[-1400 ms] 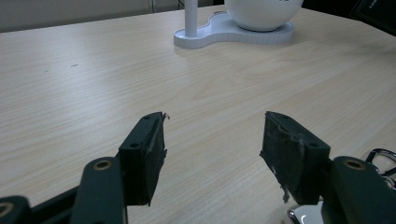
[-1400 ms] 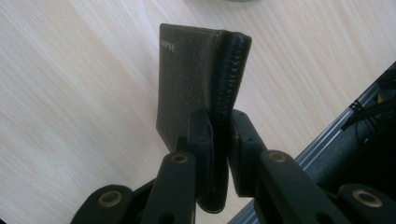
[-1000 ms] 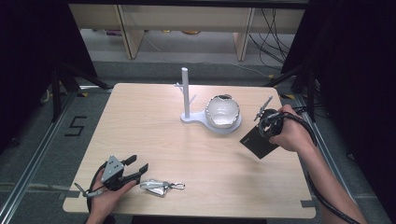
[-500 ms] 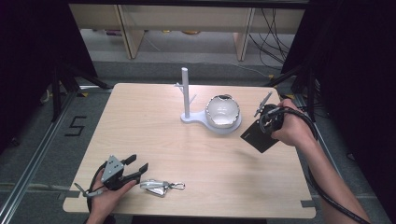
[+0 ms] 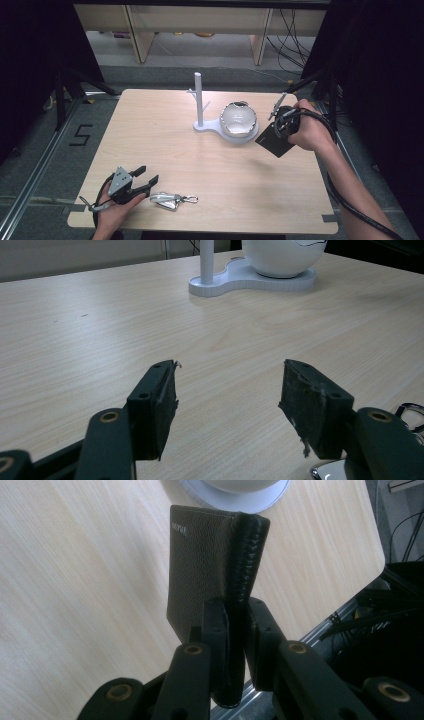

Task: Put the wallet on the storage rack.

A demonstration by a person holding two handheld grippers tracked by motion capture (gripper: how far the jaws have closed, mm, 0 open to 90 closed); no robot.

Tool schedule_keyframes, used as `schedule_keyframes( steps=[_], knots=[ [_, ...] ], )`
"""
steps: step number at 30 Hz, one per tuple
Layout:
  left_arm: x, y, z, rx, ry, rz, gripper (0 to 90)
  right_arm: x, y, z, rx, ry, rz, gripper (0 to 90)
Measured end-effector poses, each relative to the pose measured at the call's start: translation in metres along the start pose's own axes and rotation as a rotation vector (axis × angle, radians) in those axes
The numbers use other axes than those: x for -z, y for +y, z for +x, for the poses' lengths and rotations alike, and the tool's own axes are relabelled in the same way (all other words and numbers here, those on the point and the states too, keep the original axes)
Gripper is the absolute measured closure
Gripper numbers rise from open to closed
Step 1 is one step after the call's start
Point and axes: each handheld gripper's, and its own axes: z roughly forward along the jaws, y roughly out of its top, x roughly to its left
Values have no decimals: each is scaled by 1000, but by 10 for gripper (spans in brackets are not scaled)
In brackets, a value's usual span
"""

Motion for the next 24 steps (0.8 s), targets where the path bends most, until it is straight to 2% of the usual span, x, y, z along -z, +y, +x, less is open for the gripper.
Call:
schedule_keyframes(
  steps=[2, 5, 6, 14, 15, 19, 20, 21, 22, 23, 24],
  knots=[
    [0, 0, 0, -1, 1, 2, 386, 0, 1, -1, 14, 4, 0, 817],
    [0, 0, 0, -1, 1, 0, 386, 0, 3, -1, 7, 3, 5, 817],
    [0, 0, 0, 0, 1, -1, 386, 0, 4, -2, 23, 5, 4, 817],
    [0, 0, 0, 1, 2, -2, 386, 2, 8, -4, 18, -3, -1, 817],
    [0, 0, 0, 1, 2, -2, 386, 2, 9, -5, 31, -8, -8, 817],
    [0, 0, 0, 3, -1, -7, 386, 4, 13, -5, 24, -13, -4, 817],
    [0, 0, 1, 1, -4, -9, 386, 5, 15, -6, 37, -13, -10, 817],
    [0, 0, 1, 2, -1, -6, 386, 5, 16, -6, 33, -13, -9, 817],
    [1, 0, 1, 1, 2, -1, 386, 6, 17, -4, 7, -18, -7, 817],
    [1, 0, 1, 2, 2, -2, 386, 7, 19, -7, 41, -22, -17, 817],
    [0, 0, 1, 2, -3, -7, 386, 8, 20, -7, 37, -29, -25, 817]
  ],
)
